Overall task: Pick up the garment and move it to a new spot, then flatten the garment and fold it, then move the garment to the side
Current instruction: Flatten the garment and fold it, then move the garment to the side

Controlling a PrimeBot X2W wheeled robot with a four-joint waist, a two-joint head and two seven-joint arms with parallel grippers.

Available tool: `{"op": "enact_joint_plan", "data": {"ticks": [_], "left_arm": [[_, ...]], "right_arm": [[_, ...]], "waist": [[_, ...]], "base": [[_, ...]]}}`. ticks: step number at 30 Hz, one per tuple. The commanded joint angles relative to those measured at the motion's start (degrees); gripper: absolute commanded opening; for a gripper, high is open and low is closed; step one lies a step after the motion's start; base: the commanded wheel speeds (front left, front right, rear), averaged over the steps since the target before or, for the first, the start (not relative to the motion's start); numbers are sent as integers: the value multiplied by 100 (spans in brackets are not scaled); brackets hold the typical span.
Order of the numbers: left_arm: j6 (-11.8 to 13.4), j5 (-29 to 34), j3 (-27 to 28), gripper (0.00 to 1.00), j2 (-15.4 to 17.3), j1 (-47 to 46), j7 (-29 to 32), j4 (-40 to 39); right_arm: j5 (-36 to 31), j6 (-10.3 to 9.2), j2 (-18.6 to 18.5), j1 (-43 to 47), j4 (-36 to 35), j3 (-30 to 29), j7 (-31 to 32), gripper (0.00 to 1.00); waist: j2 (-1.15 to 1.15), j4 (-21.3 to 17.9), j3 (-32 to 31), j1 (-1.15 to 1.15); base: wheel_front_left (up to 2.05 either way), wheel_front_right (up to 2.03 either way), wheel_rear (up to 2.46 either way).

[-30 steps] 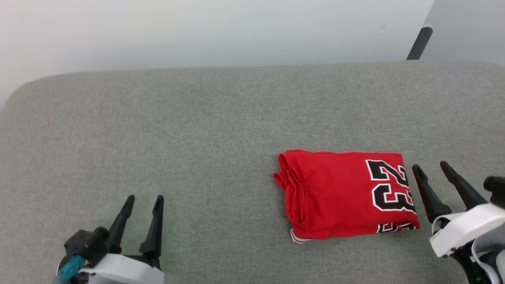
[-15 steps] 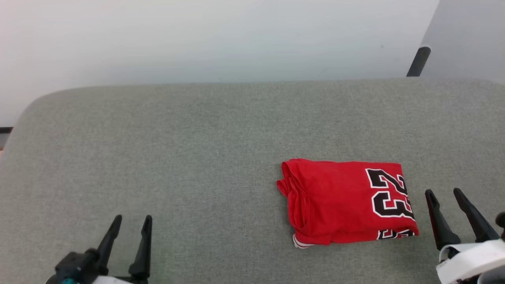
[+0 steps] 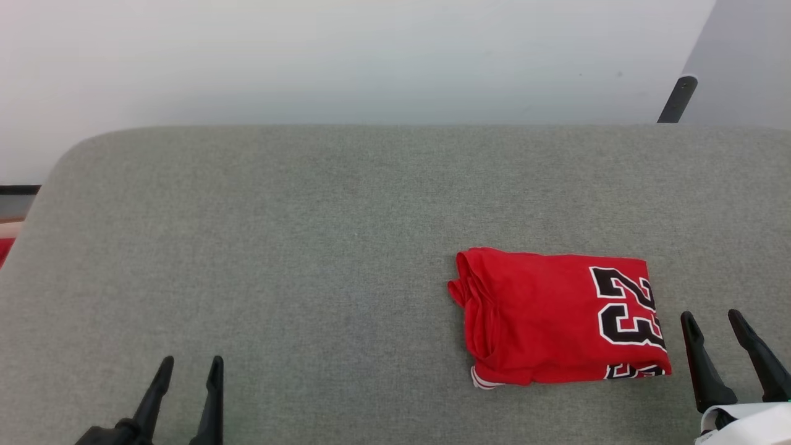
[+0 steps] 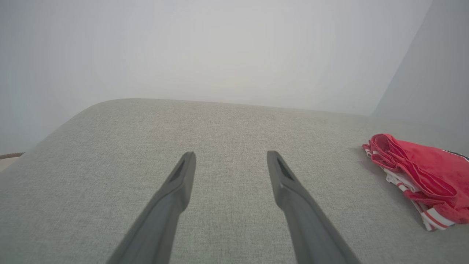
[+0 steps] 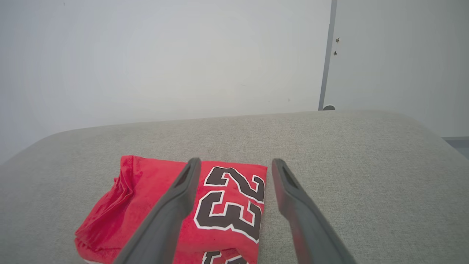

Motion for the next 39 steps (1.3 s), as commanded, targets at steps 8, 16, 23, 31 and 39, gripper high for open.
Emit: {"op": "enact_joint_plan", "data": {"ticks": [8,16,23,31,39], "left_arm": [[-11,42,-37,100,-29,-71,8,-42],[-12,32,-47,100,-33,-104,8,-38],[-12,24,-96,100,-25,-141,8,-38],[-12,-49,-113,100,-33,-256,8,-60],[-12,-155,-230,100,26,-513,8,-33]], "right_arm": [[-121,2,140,2,-184,-72,133,100],[-119,2,224,43,-157,-46,130,100],[-110,2,264,2,-142,-22,149,100],[-124,2,118,-294,-83,213,656,100],[-84,2,-380,-1393,-180,389,2639,100]], "waist": [[0,18,72,0],[0,-18,86,0],[0,-18,113,0],[0,-33,308,0],[0,-84,624,0]], "base": [[0,0,0],[0,0,0],[0,0,0],[0,0,0],[0,0,0]]}}
